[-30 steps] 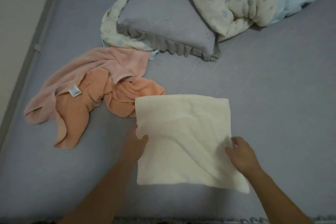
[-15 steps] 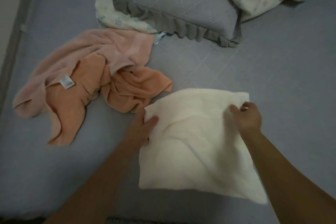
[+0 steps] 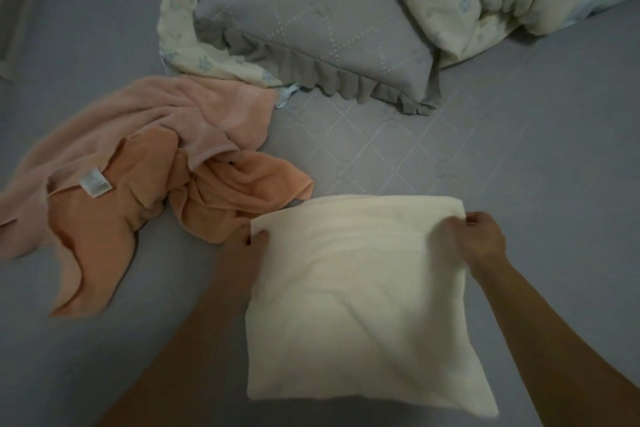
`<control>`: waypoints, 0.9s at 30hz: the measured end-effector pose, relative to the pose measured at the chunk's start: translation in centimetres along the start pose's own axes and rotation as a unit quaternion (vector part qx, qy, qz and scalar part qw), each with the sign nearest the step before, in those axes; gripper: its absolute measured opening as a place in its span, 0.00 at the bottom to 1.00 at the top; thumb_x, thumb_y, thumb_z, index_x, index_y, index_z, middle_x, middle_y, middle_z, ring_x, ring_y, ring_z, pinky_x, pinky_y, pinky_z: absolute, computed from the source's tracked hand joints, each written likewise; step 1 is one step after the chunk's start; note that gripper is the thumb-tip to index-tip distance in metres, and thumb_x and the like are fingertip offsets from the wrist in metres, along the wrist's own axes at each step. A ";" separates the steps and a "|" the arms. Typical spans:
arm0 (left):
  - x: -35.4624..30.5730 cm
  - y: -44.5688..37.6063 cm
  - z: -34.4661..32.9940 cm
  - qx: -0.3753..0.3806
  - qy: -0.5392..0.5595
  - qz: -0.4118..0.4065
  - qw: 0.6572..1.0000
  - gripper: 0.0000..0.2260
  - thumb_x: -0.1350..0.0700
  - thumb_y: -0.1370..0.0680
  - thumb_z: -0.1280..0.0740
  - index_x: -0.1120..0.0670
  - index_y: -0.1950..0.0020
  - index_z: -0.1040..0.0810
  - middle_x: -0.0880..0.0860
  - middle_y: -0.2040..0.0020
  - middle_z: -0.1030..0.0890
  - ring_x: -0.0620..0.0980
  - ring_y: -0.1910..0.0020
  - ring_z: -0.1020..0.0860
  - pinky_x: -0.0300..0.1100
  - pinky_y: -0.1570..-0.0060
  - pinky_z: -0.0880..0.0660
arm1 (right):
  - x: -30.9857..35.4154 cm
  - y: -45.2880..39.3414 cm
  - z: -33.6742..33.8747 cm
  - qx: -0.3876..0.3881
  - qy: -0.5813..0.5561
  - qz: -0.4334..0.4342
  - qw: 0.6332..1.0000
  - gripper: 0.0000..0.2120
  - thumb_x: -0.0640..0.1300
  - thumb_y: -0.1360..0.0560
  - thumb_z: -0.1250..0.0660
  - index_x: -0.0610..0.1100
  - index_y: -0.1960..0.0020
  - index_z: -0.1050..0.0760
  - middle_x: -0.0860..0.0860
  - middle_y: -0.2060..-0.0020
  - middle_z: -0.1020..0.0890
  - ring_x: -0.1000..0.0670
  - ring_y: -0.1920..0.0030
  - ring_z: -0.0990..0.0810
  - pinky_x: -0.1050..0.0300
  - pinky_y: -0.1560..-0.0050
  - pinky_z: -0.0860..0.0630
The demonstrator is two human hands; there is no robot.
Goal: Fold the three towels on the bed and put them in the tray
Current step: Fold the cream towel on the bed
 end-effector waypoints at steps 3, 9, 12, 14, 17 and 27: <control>1.3 -0.8 -1.2 0.028 0.047 0.072 0.996 0.19 0.44 0.25 0.36 0.54 0.41 0.21 0.57 0.43 0.18 0.58 0.46 0.21 0.55 0.44 0.25 | 0.0 0.0 -1.4 0.010 -0.066 -0.010 0.998 0.12 0.45 0.26 0.33 0.39 0.47 0.24 0.44 0.55 0.21 0.44 0.56 0.23 0.54 0.57 0.29; 0.6 -1.1 -1.4 0.039 0.336 0.151 0.929 0.16 0.51 0.23 0.31 0.59 0.40 0.20 0.58 0.43 0.16 0.58 0.43 0.19 0.54 0.43 0.22 | 0.0 -0.2 -0.9 0.059 -0.143 -0.024 0.988 0.08 0.47 0.25 0.33 0.45 0.60 0.28 0.47 0.65 0.26 0.48 0.67 0.30 0.56 0.66 0.32; -2.3 -0.8 0.4 0.009 0.408 0.073 0.910 0.06 0.60 0.23 0.33 0.60 0.49 0.17 0.54 0.53 0.13 0.52 0.55 0.16 0.44 0.58 0.18 | 0.3 0.3 -0.8 0.130 -0.184 -0.035 0.974 0.09 0.44 0.23 0.34 0.45 0.61 0.28 0.46 0.65 0.28 0.48 0.66 0.32 0.54 0.65 0.35; -3.7 -0.2 1.5 -0.011 0.395 0.012 0.919 0.05 0.62 0.24 0.32 0.57 0.54 0.16 0.52 0.59 0.14 0.49 0.60 0.17 0.41 0.61 0.19 | 1.5 0.8 0.2 0.137 -0.247 0.016 0.959 0.09 0.39 0.23 0.34 0.45 0.62 0.27 0.46 0.65 0.27 0.48 0.64 0.31 0.53 0.62 0.34; -4.5 1.1 2.0 -0.007 0.368 -0.048 0.929 0.06 0.61 0.24 0.32 0.54 0.57 0.16 0.48 0.62 0.16 0.45 0.63 0.19 0.38 0.63 0.21 | 2.6 1.7 3.2 0.081 -0.297 0.107 0.945 0.10 0.33 0.27 0.35 0.45 0.63 0.25 0.55 0.71 0.24 0.56 0.69 0.29 0.62 0.67 0.30; -0.8 2.8 -3.8 0.207 0.289 0.160 0.921 0.05 0.56 0.24 0.30 0.56 0.56 0.15 0.54 0.58 0.15 0.50 0.60 0.17 0.45 0.59 0.18 | -0.4 2.4 -0.3 0.187 -0.207 0.031 0.960 0.10 0.39 0.23 0.34 0.38 0.42 0.21 0.45 0.56 0.17 0.46 0.57 0.20 0.48 0.53 0.23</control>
Point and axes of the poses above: each hand's wrist, its own y-axis away from the middle knuckle, its own z-axis out of the back of the hand, x = y × z, the point moved 10 cm from there along -y, towards the middle knuckle
